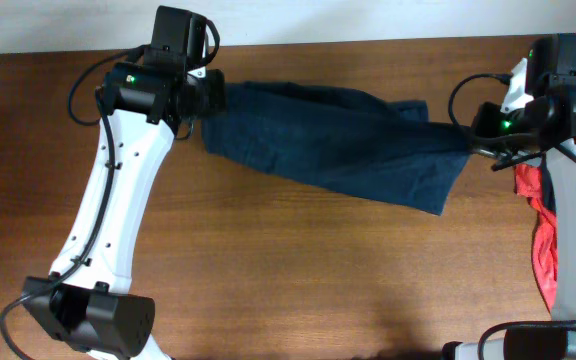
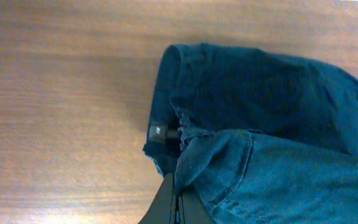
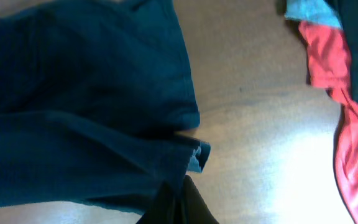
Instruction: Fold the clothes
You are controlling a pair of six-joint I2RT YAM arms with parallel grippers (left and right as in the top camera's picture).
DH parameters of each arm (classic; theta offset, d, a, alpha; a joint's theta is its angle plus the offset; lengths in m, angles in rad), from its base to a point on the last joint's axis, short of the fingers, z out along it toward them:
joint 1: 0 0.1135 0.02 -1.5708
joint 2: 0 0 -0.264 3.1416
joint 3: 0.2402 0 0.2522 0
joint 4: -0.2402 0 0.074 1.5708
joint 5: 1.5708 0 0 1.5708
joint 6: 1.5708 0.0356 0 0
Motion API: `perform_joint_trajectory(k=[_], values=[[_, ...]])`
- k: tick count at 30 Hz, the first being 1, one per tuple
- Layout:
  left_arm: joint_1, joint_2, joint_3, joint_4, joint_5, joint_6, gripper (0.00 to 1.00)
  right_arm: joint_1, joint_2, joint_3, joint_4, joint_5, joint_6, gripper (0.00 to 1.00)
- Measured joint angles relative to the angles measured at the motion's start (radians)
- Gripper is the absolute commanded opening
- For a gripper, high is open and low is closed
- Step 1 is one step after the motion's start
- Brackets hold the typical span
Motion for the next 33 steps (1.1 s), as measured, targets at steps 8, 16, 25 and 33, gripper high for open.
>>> perform_joint_trajectory(k=[8, 16, 25, 33], values=[[0.0, 0.002, 0.0, 0.077, -0.053, 0.0, 0.0, 0.029, 0.022, 0.0, 0.06, 0.008, -0.013, 0.04], [0.0, 0.05, 0.001, 0.167, -0.075, 0.0, 0.0, 0.031, 0.1, 0.0, 0.142, 0.008, -0.016, 0.04], [0.003, 0.191, 0.002, 0.324, -0.105, 0.0, 0.0, 0.031, 0.169, 0.0, 0.283, 0.011, -0.021, 0.04], [0.004, 0.282, 0.002, 0.49, -0.109, 0.0, 0.01, 0.032, 0.237, 0.0, 0.404, 0.031, -0.029, 0.04]])
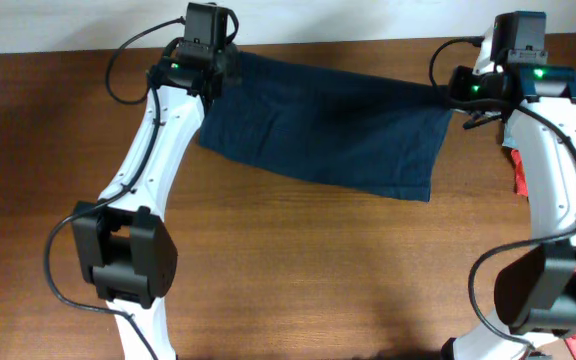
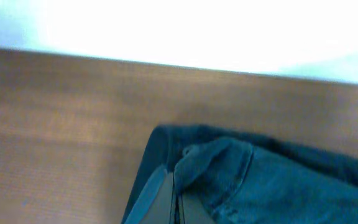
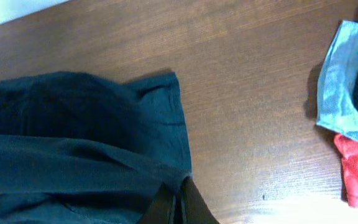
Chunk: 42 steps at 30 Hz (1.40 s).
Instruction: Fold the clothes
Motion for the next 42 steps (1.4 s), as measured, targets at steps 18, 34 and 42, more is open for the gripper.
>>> perform_joint_trajectory(k=[18, 34, 42], values=[[0.003, 0.249, 0.004, 0.311, -0.002, 0.019, 0.0, 0.003, 0.241, 0.0, 0.24, 0.052, -0.012, 0.04], [0.007, 0.28, 0.004, 0.322, -0.043, 0.031, 0.0, 0.013, 0.293, 0.0, 0.272, 0.052, -0.029, 0.04], [0.037, 0.28, 0.004, 0.298, -0.095, 0.039, 0.98, 0.003, 0.293, 0.0, 0.31, 0.092, -0.032, 0.75]])
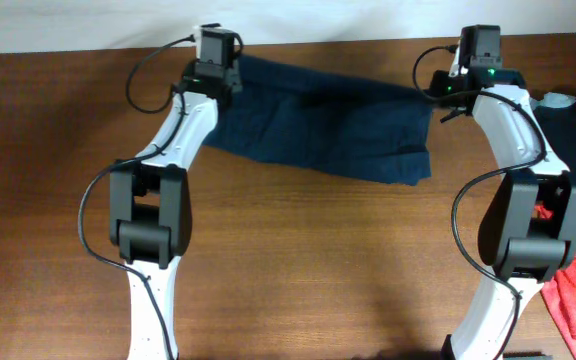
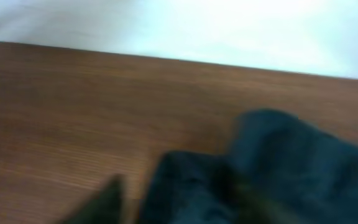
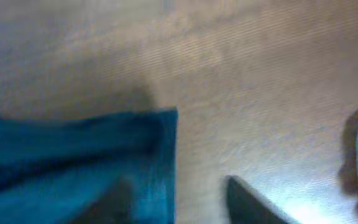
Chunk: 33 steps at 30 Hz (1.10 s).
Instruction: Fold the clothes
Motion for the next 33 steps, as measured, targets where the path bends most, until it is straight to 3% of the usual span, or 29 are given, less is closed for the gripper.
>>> perform_joint_trajectory(k=[6, 11, 13, 14, 15, 16, 17, 19, 28, 33], values=[[0.042, -0.002, 0.061, -0.037, -0.023, 0.012, 0.99, -0.008, 0.0, 0.03, 0.027, 0.027, -0.003, 0.79], [0.045, -0.042, 0.095, -0.139, 0.033, 0.019, 0.98, -0.008, -0.017, 0.063, -0.055, -0.05, -0.003, 0.69], [0.043, -0.063, 0.096, -0.181, 0.104, 0.019, 0.79, -0.006, -0.032, 0.063, -0.102, -0.1, -0.007, 0.57], [0.043, -0.071, 0.099, -0.205, 0.148, 0.018, 0.63, -0.006, -0.04, 0.064, -0.127, -0.128, -0.013, 0.45], [0.043, -0.077, 0.099, -0.225, 0.183, 0.023, 0.49, -0.004, -0.046, 0.065, -0.152, -0.155, -0.025, 0.21], [0.042, -0.082, 0.099, -0.247, 0.222, 0.027, 0.4, 0.0, -0.051, 0.065, -0.179, -0.183, -0.034, 0.08], [0.04, -0.082, 0.099, -0.265, 0.243, 0.031, 0.32, 0.004, -0.053, 0.065, -0.199, -0.205, -0.033, 0.04], [0.039, -0.082, 0.096, -0.289, 0.278, 0.03, 0.23, 0.016, -0.054, 0.065, -0.227, -0.238, -0.034, 0.04], [0.038, -0.064, 0.078, -0.279, 0.335, 0.033, 0.23, 0.075, -0.042, 0.065, -0.246, -0.286, -0.044, 0.04], [0.038, 0.001, 0.078, -0.312, 0.341, 0.033, 0.23, 0.088, 0.006, 0.066, -0.35, -0.29, -0.048, 0.04]])
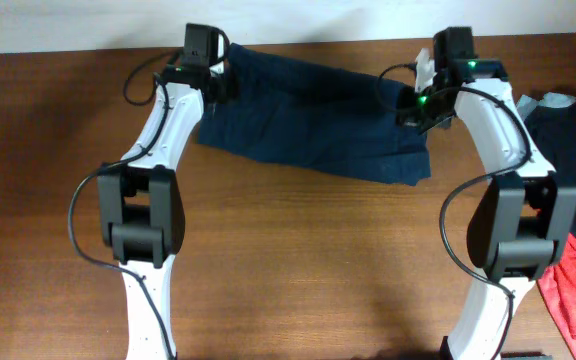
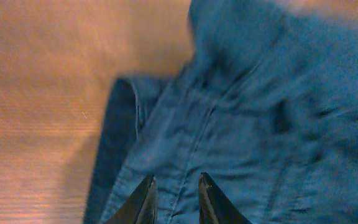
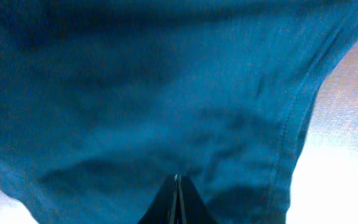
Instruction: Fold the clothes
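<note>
A dark blue denim garment lies spread across the far part of the wooden table. My left gripper hovers over its left end, beside a seam. The jaws are a little apart with only cloth beneath them. In the overhead view the left gripper is at the garment's far left corner. My right gripper is over the garment's right end, fingers pressed together with no cloth showing between them. From overhead the right gripper sits just inside the right hem.
A heap of other clothes lies at the table's right edge: a dark piece, a light blue scrap and a red garment. The table's far edge and a white wall run right behind the denim.
Both grippers moved from the far corners at the table's back edge to positions over the cloth. The right gripper, open then, is now shut. The left jaws stand closer together. The garment lies about where it was.
At first both grippers were shut on the garment's far corners, stretching it between them mid-table. Then they held it at the table's far edge. Then both were open and the garment lay flat there. Now both are over the cloth's ends.
</note>
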You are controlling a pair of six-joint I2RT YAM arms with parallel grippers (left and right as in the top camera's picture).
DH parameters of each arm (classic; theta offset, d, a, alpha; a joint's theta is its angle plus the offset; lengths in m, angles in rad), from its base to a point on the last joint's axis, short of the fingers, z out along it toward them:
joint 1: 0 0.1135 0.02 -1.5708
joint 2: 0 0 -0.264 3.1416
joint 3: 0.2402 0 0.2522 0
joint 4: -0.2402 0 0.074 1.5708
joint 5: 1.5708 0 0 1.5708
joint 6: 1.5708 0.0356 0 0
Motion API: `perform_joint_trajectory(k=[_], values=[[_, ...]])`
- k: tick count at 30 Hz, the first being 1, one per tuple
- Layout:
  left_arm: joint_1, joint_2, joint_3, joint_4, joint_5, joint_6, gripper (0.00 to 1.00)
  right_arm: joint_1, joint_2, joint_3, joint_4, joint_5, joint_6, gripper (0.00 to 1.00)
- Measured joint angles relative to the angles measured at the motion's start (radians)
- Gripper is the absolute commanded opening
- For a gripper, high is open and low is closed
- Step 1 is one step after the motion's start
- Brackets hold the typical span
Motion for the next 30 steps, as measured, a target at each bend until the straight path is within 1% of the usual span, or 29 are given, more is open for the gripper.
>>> perform_joint_trajectory(k=[4, 5, 6, 9, 13, 17, 25, 30], values=[[0.0, 0.061, -0.003, -0.034, 0.001, 0.0, 0.23, 0.0, 0.018, -0.032, -0.015, 0.001, 0.0, 0.04], [0.0, 0.071, -0.005, -0.036, 0.0, 0.0, 0.21, 0.0, 0.018, -0.052, -0.004, 0.007, -0.001, 0.04], [0.001, 0.082, -0.006, -0.036, 0.001, 0.0, 0.17, 0.0, 0.018, -0.072, 0.01, 0.016, 0.0, 0.04], [0.002, 0.088, -0.005, -0.039, 0.009, -0.003, 0.01, 0.0, 0.019, -0.148, 0.048, 0.05, -0.003, 0.04], [0.003, 0.088, 0.0, -0.058, 0.012, 0.003, 0.01, -0.001, 0.021, -0.23, 0.058, 0.082, -0.004, 0.04], [0.005, 0.086, 0.01, -0.114, 0.012, 0.003, 0.01, -0.003, 0.021, -0.285, 0.061, 0.112, -0.003, 0.04], [-0.006, 0.066, 0.014, -0.264, 0.012, 0.003, 0.0, -0.017, -0.011, -0.343, 0.064, 0.172, -0.004, 0.04], [-0.058, 0.056, 0.013, -0.33, 0.006, 0.002, 0.0, -0.064, -0.02, -0.356, 0.012, 0.229, -0.005, 0.04]])
